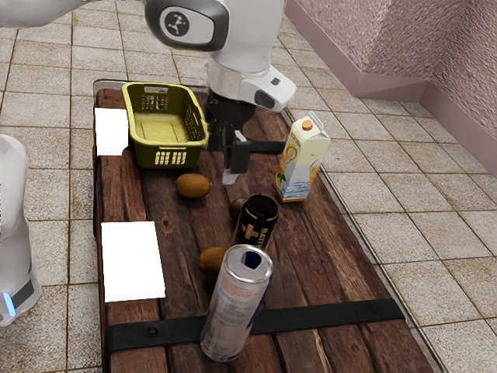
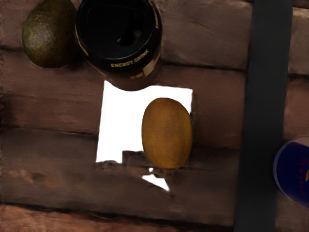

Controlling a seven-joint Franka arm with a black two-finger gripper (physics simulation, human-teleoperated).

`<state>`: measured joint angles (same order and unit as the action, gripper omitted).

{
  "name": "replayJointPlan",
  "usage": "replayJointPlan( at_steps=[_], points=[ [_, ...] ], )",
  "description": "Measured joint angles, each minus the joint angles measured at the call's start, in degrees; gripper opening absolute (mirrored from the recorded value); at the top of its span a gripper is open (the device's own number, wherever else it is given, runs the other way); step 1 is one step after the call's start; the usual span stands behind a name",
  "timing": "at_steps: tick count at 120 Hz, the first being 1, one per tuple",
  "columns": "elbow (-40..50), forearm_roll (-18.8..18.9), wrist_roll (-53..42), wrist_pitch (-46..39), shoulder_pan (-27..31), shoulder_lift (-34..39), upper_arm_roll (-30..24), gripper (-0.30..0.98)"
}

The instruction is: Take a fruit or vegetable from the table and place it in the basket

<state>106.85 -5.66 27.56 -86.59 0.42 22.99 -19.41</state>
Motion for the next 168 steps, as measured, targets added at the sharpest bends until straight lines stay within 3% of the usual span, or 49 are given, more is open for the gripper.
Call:
replayJointPlan(
  at_steps=[21,71,168],
  points=[
    [0.02,-0.14,11.07,-5.87,0.56,-7.84,-0.23,0.69],
    [9.89,0.18,28.89,-9.54,0.35,-8.80,-1.94,0.69],
    [19.25,-0.57,41.61,-20.21,0.35,-11.69,-1.95,0.69]
  ],
)
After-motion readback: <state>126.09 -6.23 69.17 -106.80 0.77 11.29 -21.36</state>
